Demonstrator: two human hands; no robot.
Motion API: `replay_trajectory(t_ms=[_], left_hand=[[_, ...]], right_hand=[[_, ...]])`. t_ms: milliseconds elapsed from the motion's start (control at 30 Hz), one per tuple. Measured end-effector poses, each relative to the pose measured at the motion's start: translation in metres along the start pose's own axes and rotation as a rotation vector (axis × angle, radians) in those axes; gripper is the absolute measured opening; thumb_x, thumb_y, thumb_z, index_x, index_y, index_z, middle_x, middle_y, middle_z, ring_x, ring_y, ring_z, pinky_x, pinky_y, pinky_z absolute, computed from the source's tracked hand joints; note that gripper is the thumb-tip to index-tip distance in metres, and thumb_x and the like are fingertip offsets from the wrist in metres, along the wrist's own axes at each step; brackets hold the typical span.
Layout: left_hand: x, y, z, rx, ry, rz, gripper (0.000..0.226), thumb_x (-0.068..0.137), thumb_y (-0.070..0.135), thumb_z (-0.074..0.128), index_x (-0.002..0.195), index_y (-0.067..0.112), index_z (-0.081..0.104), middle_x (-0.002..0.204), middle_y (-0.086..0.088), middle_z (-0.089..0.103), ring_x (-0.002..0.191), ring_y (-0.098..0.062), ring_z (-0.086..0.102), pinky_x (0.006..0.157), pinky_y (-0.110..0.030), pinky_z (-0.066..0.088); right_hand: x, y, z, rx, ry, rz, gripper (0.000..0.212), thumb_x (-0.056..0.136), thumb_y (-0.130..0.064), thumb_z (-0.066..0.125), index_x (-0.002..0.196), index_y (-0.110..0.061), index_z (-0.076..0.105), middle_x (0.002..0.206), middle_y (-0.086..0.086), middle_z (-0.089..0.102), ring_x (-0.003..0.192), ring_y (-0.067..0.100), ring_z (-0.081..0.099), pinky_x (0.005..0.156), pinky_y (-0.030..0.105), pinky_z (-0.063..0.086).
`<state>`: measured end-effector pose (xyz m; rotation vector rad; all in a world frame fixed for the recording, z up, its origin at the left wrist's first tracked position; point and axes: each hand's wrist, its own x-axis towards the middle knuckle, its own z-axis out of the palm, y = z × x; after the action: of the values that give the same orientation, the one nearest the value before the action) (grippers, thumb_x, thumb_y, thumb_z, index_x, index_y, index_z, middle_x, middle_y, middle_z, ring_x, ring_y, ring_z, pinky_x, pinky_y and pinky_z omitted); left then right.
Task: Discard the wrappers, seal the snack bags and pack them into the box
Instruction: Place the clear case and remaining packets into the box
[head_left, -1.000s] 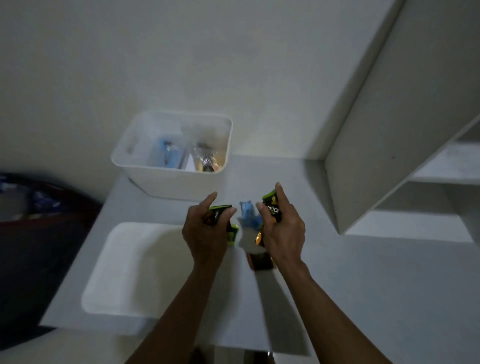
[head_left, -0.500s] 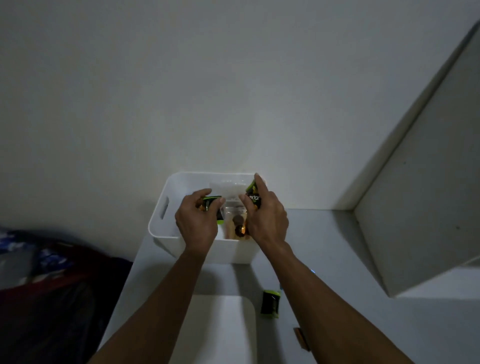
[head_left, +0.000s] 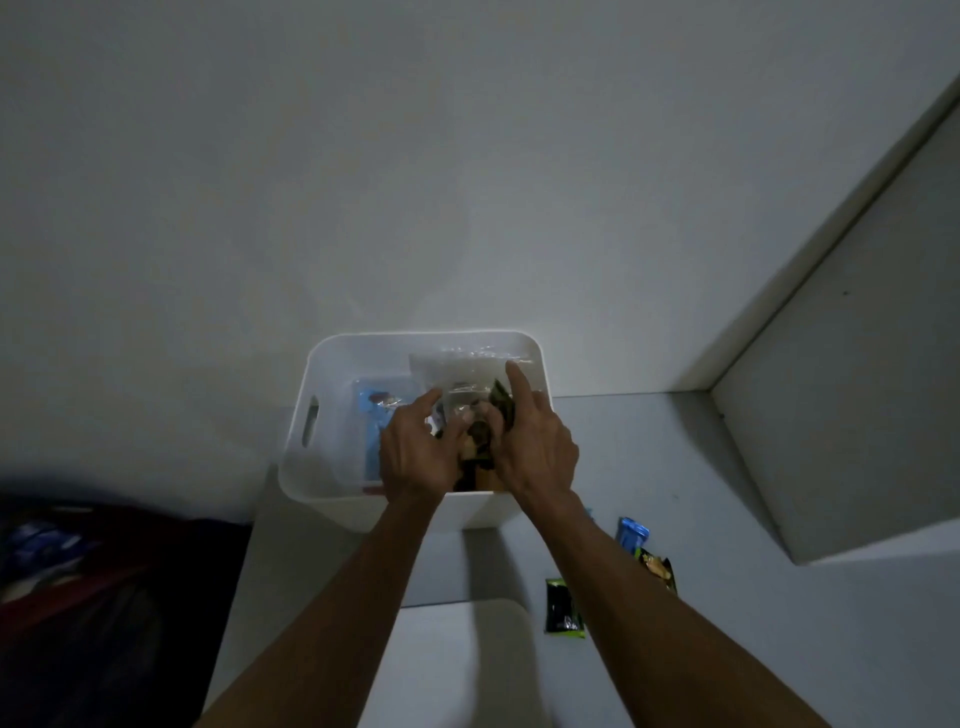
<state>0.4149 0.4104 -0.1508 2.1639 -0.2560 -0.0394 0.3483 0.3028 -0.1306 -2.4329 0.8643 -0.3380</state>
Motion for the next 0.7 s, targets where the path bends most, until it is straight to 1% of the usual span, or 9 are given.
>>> replay_trajectory(t_ms=[133,267,333,400,433,467,567,633,700], left_hand=[[0.0,0.0,-0.001,-0.032,0.011,-0.019,0.048,0.086,0.046,0.068,0.128,0.024,0.061,0.125,-0.006,0.065,0.113,-0.027,0.062,0.095,-0.051,0.052],[-0.005,0.0,-0.006,-0.052,0.059,0.015,0.046,0.088,0.039,0.069,0.127,0.017,0.061,0.122,-0.009,0.066,0.111,-0.025,0.063,0.096,-0.048,0.052],[-0.013,0.006,-0.012,-0.082,0.091,0.057,0.044,0.088,0.036,0.07,0.127,0.016,0.062,0.12,-0.008,0.067,0.107,-0.021,0.064,0.096,-0.04,0.052],[-0.025,0.018,-0.017,-0.114,0.138,0.088,0.042,0.087,0.034,0.071,0.125,0.015,0.063,0.116,-0.006,0.068,0.102,-0.016,0.064,0.091,-0.025,0.047],[-0.033,0.024,-0.019,-0.134,0.168,0.099,0.04,0.087,0.034,0.071,0.123,0.015,0.065,0.112,-0.005,0.069,0.099,-0.014,0.064,0.088,-0.02,0.044],[-0.042,0.03,-0.02,-0.158,0.198,0.114,0.038,0.087,0.033,0.071,0.12,0.015,0.066,0.107,-0.005,0.069,0.096,-0.014,0.064,0.086,-0.018,0.043],[-0.075,0.047,-0.015,-0.19,0.26,0.213,0.028,0.09,0.031,0.069,0.112,0.013,0.068,0.098,-0.004,0.068,0.09,-0.016,0.063,0.08,-0.028,0.05],[-0.102,0.053,-0.003,-0.187,0.283,0.269,0.022,0.09,0.026,0.07,0.107,0.012,0.069,0.094,-0.004,0.066,0.086,-0.017,0.062,0.075,-0.028,0.051],[-0.132,0.053,0.014,-0.193,0.279,0.3,0.021,0.089,0.021,0.071,0.107,0.011,0.069,0.094,-0.003,0.064,0.084,-0.018,0.062,0.075,-0.03,0.052]], right_hand=[[-0.007,-0.004,-0.002,-0.007,0.024,0.011,0.052,0.101,-0.044,0.039,0.15,-0.033,0.025,0.138,0.005,0.052,0.115,0.029,0.057,0.088,0.044,0.049],[-0.015,-0.001,-0.009,0.079,0.068,0.001,0.047,0.102,-0.037,0.04,0.149,-0.03,0.032,0.139,0.005,0.053,0.118,0.027,0.056,0.089,0.042,0.048],[-0.021,0.004,-0.018,0.153,0.137,-0.024,0.044,0.102,-0.037,0.04,0.146,-0.029,0.038,0.133,0.003,0.057,0.113,0.025,0.059,0.086,0.04,0.049],[-0.026,0.013,-0.031,0.219,0.204,-0.022,0.042,0.102,-0.038,0.041,0.143,-0.03,0.041,0.126,0.0,0.06,0.105,0.021,0.063,0.084,0.039,0.053],[-0.03,0.02,-0.039,0.246,0.23,-0.012,0.042,0.101,-0.039,0.042,0.142,-0.031,0.042,0.124,-0.001,0.061,0.102,0.018,0.064,0.083,0.038,0.053],[-0.033,0.03,-0.048,0.269,0.258,-0.004,0.042,0.101,-0.039,0.044,0.142,-0.031,0.043,0.123,-0.001,0.062,0.1,0.015,0.064,0.083,0.037,0.053],[-0.048,0.069,-0.077,0.3,0.324,0.01,0.043,0.1,-0.04,0.045,0.142,-0.028,0.045,0.122,-0.001,0.062,0.1,0.012,0.063,0.082,0.035,0.053],[-0.061,0.104,-0.092,0.29,0.329,0.031,0.044,0.101,-0.041,0.044,0.143,-0.027,0.045,0.127,0.0,0.06,0.108,0.014,0.06,0.088,0.038,0.052],[-0.078,0.142,-0.1,0.275,0.314,0.08,0.047,0.101,-0.044,0.044,0.144,-0.026,0.043,0.136,0.001,0.055,0.119,0.018,0.055,0.096,0.044,0.049]])
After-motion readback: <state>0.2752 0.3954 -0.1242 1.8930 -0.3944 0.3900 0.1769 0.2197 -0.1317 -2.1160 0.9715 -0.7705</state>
